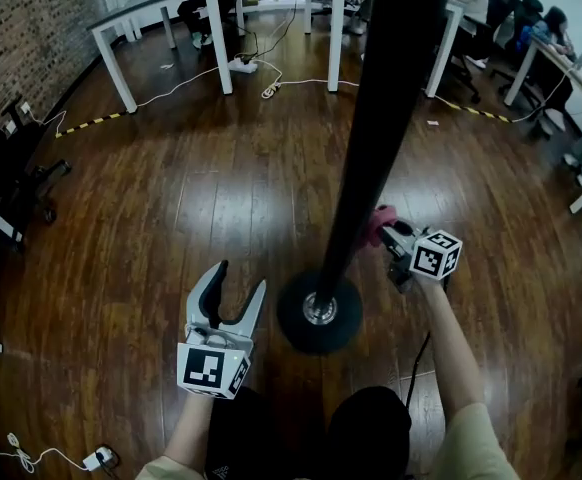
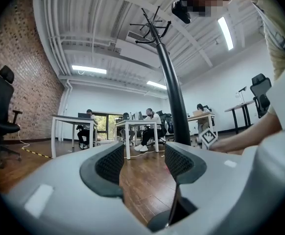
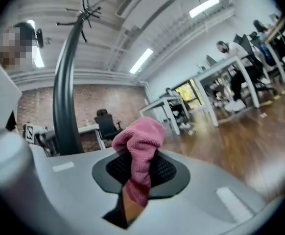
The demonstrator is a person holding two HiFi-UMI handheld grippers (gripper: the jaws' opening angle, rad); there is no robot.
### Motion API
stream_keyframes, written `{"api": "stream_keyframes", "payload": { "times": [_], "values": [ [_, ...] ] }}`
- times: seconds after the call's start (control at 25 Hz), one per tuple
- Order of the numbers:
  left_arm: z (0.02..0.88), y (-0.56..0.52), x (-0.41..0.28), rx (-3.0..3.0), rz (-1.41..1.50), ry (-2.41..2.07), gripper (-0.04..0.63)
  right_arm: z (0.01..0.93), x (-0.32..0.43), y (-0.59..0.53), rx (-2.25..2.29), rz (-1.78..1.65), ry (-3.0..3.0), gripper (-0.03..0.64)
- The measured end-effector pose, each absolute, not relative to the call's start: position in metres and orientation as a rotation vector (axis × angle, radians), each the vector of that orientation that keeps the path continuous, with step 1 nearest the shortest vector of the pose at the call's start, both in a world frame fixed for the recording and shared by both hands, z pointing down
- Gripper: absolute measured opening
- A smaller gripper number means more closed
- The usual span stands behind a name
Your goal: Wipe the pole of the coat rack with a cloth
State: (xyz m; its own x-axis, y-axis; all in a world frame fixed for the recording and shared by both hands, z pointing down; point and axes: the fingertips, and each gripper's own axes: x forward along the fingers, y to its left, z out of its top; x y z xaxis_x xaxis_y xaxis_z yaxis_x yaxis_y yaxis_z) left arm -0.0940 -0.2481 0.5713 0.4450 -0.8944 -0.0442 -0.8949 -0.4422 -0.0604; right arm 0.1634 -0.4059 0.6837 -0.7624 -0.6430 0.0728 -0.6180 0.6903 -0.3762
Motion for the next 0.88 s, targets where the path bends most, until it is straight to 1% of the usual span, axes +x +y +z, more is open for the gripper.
{"api": "stream_keyframes", "payload": {
  "times": [0.12,0.2,0.28,0.4,0.52,0.68,0.76,0.88],
  "values": [
    [0.558,-0.249,-0.097,-2.593,0.020,1.606,0.253,0.510,0.138,-0.409,-0.659,-0.214,2.848,0.061],
    [0.546,-0.250,-0.099,-2.584,0.041,1.606,0.253,0.409,0.124,-0.396,-0.375,-0.029,2.809,0.061],
    [0.534,-0.249,-0.100,-2.571,0.071,1.605,0.253,0.328,0.117,-0.383,-0.141,0.057,2.738,0.060],
    [0.523,-0.247,-0.102,-2.550,0.107,1.612,0.253,0.242,0.114,-0.372,0.092,0.117,2.645,0.060],
    [0.520,-0.239,-0.107,-2.547,0.113,1.632,0.253,0.188,0.110,-0.368,0.212,0.157,2.579,0.058],
    [0.521,-0.234,-0.116,-2.536,0.104,1.650,0.253,0.146,0.092,-0.344,0.374,0.270,2.576,0.058],
    [0.525,-0.232,-0.118,-2.541,0.108,1.658,0.253,0.141,0.089,-0.331,0.453,0.257,2.555,0.038],
    [0.527,-0.230,-0.118,-2.556,0.117,1.652,0.252,0.161,0.090,-0.326,0.485,0.218,2.548,0.038]
  ]
}}
